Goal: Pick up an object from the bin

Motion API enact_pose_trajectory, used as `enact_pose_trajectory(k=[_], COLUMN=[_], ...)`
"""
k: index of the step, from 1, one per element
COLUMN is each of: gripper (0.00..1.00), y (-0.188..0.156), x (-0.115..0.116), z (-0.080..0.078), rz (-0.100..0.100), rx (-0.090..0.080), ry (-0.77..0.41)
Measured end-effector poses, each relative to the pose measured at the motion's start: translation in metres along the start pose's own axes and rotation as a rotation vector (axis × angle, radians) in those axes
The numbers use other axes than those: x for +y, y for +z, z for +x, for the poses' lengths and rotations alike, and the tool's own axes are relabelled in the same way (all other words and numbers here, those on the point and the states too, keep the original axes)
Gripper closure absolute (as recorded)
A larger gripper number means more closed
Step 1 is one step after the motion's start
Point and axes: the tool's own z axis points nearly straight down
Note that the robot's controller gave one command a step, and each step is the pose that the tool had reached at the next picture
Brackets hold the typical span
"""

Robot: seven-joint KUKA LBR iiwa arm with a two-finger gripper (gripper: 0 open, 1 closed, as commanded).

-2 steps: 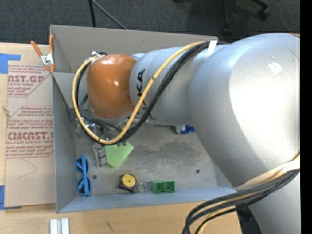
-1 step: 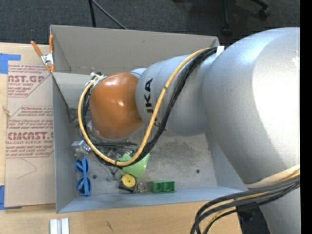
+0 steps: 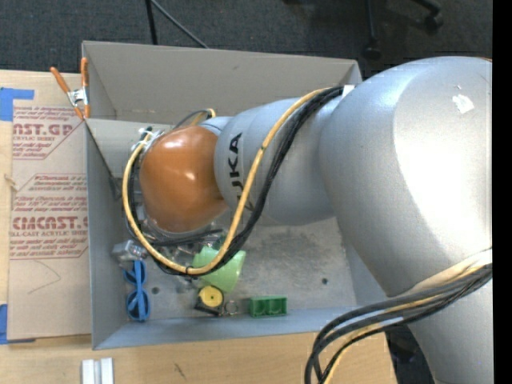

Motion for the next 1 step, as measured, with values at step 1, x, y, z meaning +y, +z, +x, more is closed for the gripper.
enact_pose_trajectory(k=[1], gripper=[0.0], y=[0.0001], x=[-0.0002], z=[0.0002], rz=[-0.001], rx=[0.0], ry=[0.002])
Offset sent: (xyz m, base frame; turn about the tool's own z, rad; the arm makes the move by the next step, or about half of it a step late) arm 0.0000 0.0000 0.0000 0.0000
